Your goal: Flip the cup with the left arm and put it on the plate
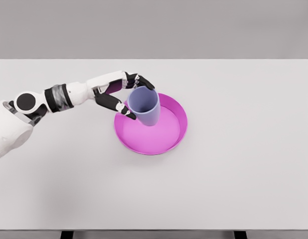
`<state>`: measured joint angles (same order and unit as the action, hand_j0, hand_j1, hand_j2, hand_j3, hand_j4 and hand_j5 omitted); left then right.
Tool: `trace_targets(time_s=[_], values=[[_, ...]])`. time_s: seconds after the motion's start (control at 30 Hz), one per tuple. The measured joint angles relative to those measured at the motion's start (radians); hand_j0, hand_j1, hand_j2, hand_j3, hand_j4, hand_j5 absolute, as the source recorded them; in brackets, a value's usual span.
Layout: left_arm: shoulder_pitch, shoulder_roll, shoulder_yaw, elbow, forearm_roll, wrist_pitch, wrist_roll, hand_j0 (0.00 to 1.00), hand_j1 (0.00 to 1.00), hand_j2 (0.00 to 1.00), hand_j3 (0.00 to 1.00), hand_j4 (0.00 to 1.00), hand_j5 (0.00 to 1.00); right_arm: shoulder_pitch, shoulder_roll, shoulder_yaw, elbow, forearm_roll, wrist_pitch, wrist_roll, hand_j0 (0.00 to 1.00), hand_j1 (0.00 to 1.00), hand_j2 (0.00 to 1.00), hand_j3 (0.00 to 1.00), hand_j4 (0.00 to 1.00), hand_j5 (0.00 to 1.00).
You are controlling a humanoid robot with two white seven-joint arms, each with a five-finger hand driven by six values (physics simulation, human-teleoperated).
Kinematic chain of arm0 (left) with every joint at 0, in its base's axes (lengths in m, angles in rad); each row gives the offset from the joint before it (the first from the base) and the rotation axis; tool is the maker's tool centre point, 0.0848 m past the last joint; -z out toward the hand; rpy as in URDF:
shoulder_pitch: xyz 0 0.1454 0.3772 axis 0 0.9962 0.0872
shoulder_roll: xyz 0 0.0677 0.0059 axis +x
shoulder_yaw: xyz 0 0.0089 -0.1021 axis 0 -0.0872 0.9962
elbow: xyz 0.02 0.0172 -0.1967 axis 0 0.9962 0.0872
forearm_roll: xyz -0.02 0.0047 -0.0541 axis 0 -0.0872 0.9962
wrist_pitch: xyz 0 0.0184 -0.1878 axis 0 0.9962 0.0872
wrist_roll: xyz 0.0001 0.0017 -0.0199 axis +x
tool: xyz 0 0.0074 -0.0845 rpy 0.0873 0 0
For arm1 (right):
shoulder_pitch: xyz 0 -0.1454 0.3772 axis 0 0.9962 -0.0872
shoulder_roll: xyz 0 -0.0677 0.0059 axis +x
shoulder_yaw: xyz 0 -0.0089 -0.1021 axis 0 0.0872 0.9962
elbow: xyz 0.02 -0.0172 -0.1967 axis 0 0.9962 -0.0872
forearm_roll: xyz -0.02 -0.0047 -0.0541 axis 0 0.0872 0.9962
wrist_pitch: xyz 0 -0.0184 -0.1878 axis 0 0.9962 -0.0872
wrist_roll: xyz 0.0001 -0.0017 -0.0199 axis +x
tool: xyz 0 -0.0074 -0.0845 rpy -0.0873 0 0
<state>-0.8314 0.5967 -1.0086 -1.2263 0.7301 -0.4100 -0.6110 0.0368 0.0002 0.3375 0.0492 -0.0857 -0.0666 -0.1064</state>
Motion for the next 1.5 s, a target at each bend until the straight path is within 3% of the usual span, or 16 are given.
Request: trace_targets(time_s=[0.23,0.7,0.87,1.37,1.5], values=[[0.015,-0.065,-0.001,0.104,-0.047,0.000,0.000,0.65,0.65,0.65,0.65,0.65,0.65,0.000,0.000,0.000,0.000,0.000,0.000,0.000,1.00,1.00,1.00,1.00,1.00,1.00],[0.034,-0.093,0.003,0.149,-0.063,-0.001,0.000,0.68,0.68,0.68,0.68,0.68,0.68,-0.002,0.000,0.000,0.000,0.000,0.000,0.000,1.00,1.00,1.00,1.00,1.00,1.00],[0.034,-0.094,0.005,0.149,-0.063,-0.002,0.000,1.00,1.00,1.00,1.00,1.00,1.00,0.000,0.000,0.000,0.000,0.000,0.000,0.000,1.00,1.00,1.00,1.00,1.00,1.00],[0.037,-0.078,0.012,0.148,-0.060,-0.006,0.000,1.00,1.00,1.00,1.00,1.00,1.00,0.000,0.000,0.000,0.000,0.000,0.000,0.000,1.00,1.00,1.00,1.00,1.00,1.00],[0.032,-0.018,0.025,0.105,-0.049,-0.013,0.000,1.00,1.00,1.00,1.00,1.00,1.00,-0.002,0.000,0.000,0.000,0.000,0.000,0.000,1.00,1.00,1.00,1.00,1.00,1.00]])
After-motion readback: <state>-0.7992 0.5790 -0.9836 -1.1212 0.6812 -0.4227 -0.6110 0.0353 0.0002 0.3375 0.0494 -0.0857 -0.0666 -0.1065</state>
